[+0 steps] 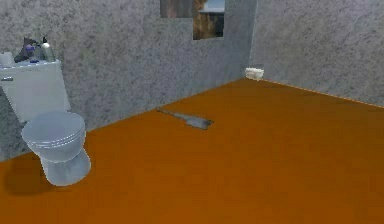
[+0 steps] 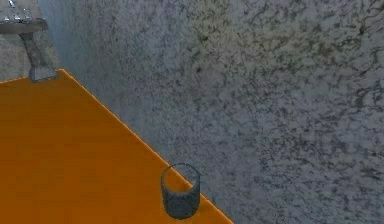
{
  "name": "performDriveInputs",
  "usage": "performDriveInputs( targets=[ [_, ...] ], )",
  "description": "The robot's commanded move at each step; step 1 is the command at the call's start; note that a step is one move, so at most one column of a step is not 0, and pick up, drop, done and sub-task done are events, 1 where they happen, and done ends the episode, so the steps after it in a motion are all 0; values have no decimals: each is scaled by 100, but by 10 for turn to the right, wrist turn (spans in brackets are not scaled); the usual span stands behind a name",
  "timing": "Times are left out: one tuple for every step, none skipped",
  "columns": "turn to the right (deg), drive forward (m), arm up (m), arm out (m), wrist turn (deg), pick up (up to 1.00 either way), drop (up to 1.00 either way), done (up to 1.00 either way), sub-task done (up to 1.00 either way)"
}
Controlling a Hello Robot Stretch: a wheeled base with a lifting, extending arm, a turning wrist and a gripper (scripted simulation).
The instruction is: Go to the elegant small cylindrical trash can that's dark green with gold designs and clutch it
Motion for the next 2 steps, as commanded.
performDriveInputs(
  targets=[
    [0, 0, 0, 50, 0, 0, 0, 0, 0],
    [0, 0, 0, 0, 450, 0, 0, 0, 0]
  ],
)
